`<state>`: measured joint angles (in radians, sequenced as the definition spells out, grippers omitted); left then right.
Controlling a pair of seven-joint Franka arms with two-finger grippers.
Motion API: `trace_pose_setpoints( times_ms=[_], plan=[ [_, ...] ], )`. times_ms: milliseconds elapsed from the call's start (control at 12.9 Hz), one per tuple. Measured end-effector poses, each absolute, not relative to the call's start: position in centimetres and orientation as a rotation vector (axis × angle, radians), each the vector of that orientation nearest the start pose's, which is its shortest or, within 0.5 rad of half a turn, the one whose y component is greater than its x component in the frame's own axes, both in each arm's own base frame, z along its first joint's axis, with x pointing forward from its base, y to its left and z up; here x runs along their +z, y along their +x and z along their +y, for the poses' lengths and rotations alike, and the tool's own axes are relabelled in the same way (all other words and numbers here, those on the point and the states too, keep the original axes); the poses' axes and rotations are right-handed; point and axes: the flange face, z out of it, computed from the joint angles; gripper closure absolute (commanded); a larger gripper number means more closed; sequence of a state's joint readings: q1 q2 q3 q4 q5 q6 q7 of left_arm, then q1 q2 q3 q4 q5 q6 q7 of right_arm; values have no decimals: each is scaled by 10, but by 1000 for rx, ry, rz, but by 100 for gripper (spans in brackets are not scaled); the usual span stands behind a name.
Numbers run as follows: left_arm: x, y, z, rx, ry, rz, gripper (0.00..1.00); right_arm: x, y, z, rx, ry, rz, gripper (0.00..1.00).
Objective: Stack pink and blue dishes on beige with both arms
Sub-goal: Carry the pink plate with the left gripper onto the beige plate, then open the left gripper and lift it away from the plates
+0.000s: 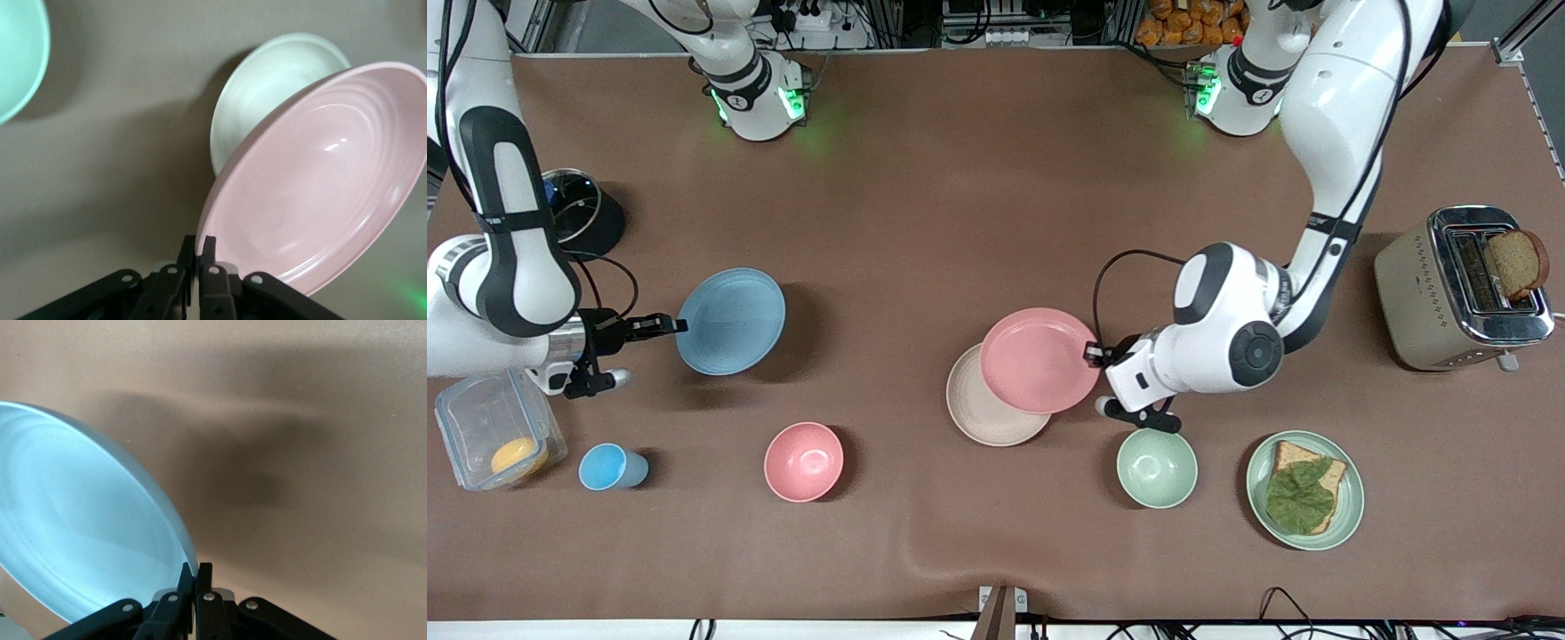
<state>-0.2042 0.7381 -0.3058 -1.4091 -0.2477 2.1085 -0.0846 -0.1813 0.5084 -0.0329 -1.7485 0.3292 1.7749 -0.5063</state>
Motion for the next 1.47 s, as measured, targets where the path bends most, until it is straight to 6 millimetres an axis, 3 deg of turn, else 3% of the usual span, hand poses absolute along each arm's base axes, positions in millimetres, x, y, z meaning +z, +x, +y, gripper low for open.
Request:
trace_pose_setpoints(
  times_ms=[387, 851, 1006, 1083, 1160, 1470],
  plan=[
    [242, 661, -332, 63, -3537, 395, 100, 260, 601, -95, 476, -2666, -201, 100],
    [223, 643, -370, 49, -3533, 470, 100, 261, 603, -94, 475, -2669, -199, 100],
    [220, 642, -371, 56, -3532, 473, 100, 263, 605, -89, 480, -2674, -188, 100],
    [219, 643, -370, 56, -3530, 470, 73, 264, 605, -86, 488, -2673, -186, 100],
    [219, 643, -370, 57, -3530, 470, 1, 266, 606, -83, 493, -2674, -180, 100],
    [220, 634, -385, 54, -3505, 538, 0, 271, 611, -59, 537, -2686, -138, 100]
  ],
)
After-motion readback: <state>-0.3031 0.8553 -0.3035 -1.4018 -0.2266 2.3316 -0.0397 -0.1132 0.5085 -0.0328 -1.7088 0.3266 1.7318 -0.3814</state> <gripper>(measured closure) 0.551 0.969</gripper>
